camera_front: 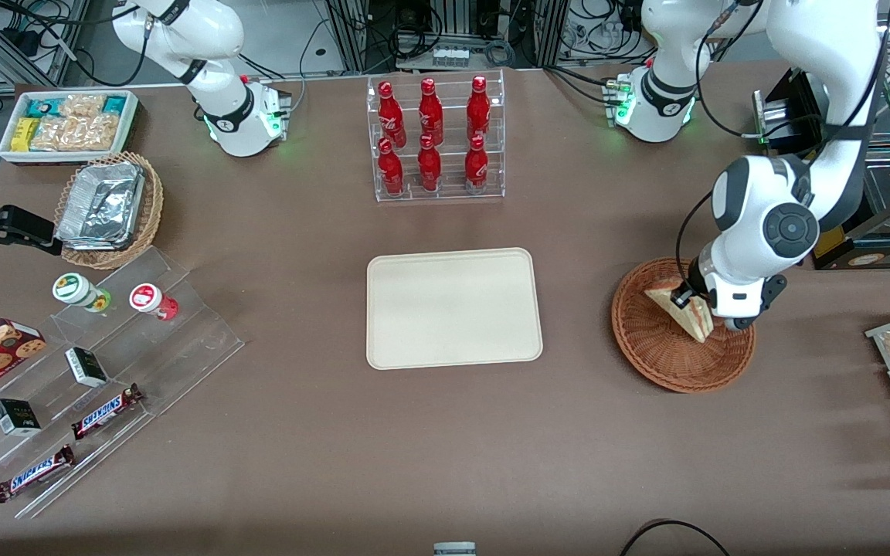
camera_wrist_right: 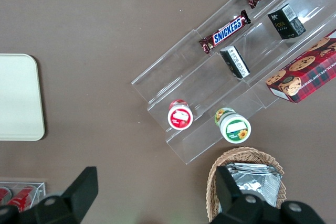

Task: Place sandwich from basket to tray
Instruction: 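Lift the sandwich and carry it with the left gripper over the tray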

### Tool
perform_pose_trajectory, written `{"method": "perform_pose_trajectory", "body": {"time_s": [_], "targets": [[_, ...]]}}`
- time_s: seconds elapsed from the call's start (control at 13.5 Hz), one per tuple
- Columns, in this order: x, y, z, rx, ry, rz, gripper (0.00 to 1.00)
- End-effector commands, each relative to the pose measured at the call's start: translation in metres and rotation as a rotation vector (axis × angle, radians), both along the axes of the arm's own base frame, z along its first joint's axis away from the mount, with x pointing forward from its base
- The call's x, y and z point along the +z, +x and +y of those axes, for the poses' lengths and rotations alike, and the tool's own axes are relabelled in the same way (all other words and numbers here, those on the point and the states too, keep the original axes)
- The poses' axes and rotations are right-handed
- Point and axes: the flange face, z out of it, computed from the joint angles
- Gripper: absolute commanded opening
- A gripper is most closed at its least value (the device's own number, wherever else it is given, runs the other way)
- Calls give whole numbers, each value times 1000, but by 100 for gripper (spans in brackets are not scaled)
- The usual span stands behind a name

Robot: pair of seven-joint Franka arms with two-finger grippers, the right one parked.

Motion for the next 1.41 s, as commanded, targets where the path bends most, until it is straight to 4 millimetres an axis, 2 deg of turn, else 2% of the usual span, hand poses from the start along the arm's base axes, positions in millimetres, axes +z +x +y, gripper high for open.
{"method": "perform_pose_trajectory", "body": {"time_s": [0.0,0.22,0.52,0.74,1.04,1.33], "targets": [[35,1,-51,-97,24,17,0],[51,-14,-124,-218,14,8,0],[51,-30,-219,-345,8,17,0],[38,-33,-272,-455,-20,22,0],[23,-35,-344,-556,-139,49,0],[-7,-46,-405,-629,-178,67,0]]}}
